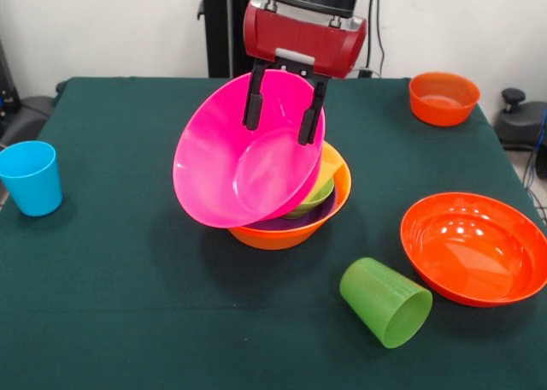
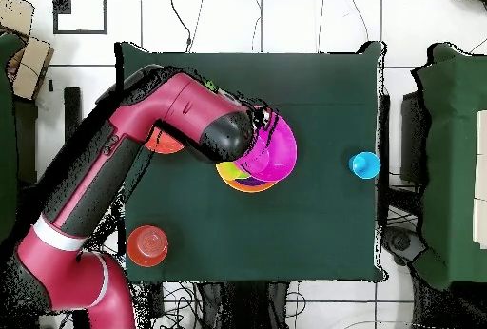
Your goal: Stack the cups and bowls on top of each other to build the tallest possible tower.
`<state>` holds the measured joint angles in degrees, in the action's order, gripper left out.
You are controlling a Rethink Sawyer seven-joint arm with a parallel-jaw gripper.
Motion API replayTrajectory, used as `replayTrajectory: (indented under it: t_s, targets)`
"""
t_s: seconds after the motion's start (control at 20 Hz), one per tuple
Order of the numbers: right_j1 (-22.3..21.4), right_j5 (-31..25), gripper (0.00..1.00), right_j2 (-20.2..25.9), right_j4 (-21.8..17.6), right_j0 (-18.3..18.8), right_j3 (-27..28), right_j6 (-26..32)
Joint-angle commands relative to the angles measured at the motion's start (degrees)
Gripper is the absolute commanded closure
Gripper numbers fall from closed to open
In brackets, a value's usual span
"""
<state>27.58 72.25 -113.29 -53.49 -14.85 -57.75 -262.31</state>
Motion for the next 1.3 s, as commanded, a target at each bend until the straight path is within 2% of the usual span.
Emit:
replayTrajectory:
  t_s: [0.05,0.3,0.5,0.85,1.3]
  targets:
    - [1.4,3.9,0.0,2.8,2.5,1.2,8.7,-10.6]
    - [1.0,5.2,0.0,3.0,2.6,1.2,9.2,-10.6]
    - [2.7,2.1,0.0,5.0,2.6,-1.5,5.4,-11.9]
    - [1.0,5.0,0.0,4.8,2.7,-0.3,8.5,-10.9]
    - [0.0,8.0,0.0,4.6,2.7,0.2,9.1,-10.9]
